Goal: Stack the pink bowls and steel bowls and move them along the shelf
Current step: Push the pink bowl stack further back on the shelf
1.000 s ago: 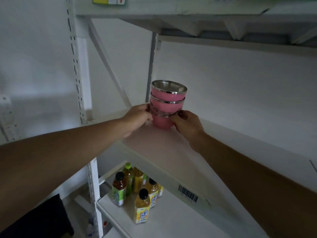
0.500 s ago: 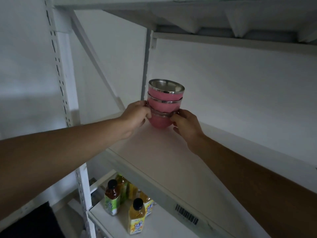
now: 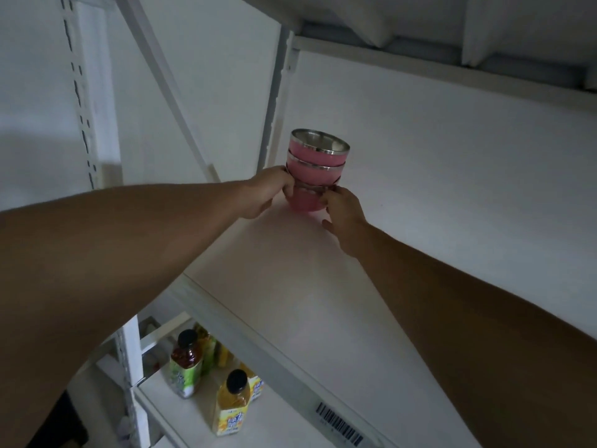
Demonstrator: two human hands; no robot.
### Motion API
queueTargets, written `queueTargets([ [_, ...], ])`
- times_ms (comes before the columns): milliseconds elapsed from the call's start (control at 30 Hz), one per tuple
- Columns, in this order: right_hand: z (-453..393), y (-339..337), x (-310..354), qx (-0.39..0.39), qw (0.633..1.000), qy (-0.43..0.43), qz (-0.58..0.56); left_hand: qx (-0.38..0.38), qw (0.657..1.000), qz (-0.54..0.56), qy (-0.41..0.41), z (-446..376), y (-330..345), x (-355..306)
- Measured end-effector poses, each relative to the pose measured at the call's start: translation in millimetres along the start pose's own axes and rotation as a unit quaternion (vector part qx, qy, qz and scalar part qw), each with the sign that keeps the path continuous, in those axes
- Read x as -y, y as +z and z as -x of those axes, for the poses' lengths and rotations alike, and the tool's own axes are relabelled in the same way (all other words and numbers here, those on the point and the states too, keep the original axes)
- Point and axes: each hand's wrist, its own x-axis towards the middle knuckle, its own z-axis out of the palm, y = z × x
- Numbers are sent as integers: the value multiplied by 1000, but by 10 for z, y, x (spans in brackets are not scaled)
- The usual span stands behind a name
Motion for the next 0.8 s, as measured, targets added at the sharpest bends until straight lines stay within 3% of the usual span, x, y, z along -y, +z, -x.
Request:
queueTargets([
  [133, 105, -164, -100, -9, 981, -49, 188, -39, 972, -230, 20, 31, -173, 174],
  [233, 244, -354, -184, 18, 920, -135, 366, -48, 920, -381, 82, 155, -346, 326],
  [333, 428, -496, -204, 50, 862, -161, 477, -33, 864, -493, 98, 387, -487, 396],
  [467, 669, -581, -138, 51, 843, -154, 513, -31, 816, -562, 131, 679, -608, 367],
  [800, 1371, -791, -67, 36, 839, -166, 517, -54, 796, -587, 134, 1420, -435, 267],
])
